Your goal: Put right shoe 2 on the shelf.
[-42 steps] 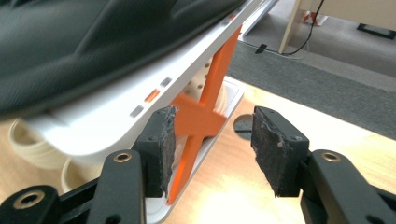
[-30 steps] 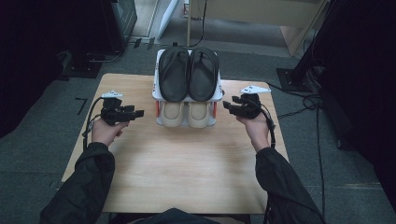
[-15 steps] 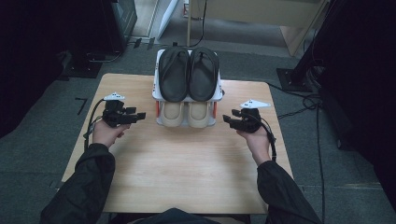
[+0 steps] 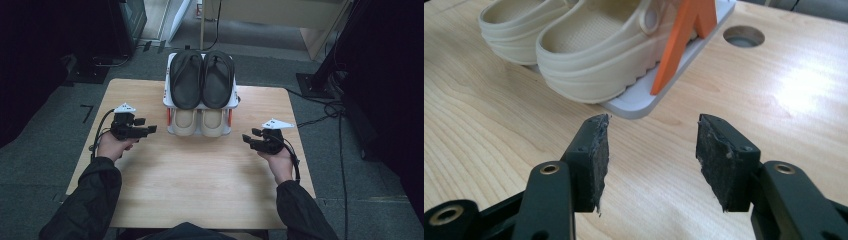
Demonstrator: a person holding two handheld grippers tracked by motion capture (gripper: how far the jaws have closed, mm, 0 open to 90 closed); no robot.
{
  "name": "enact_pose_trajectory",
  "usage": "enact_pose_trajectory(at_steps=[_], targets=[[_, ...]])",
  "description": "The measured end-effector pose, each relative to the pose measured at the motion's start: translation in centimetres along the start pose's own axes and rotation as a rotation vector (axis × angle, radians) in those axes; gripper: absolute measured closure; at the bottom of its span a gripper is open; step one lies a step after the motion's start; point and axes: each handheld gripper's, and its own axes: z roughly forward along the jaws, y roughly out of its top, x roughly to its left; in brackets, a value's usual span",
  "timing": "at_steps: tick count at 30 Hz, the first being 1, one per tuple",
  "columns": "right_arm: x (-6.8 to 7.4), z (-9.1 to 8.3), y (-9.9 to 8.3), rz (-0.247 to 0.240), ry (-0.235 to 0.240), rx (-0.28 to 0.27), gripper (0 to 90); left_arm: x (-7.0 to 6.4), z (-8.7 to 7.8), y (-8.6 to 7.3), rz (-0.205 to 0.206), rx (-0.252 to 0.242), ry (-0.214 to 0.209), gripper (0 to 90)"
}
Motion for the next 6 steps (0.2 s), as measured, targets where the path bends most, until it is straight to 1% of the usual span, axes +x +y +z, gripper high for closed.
enact_pose_trajectory(at_steps=[3,5,6], targets=[[-0.06,0.02,-0.25,0.024,0.005,-0.001,47.4,0.09,0.06,0.01,-0.006,-0.003,0.0,34.0],[-0.06,0.19,-0.28,0.012,0.005,-0.003,47.2,0.09,0.18,-0.04,-0.007,-0.003,0.003,34.0],[0.0,0.27,-0.28,0.014,0.007,0.0,46.9,0.11,0.25,-0.07,0.0,0.0,0.007,34.0]])
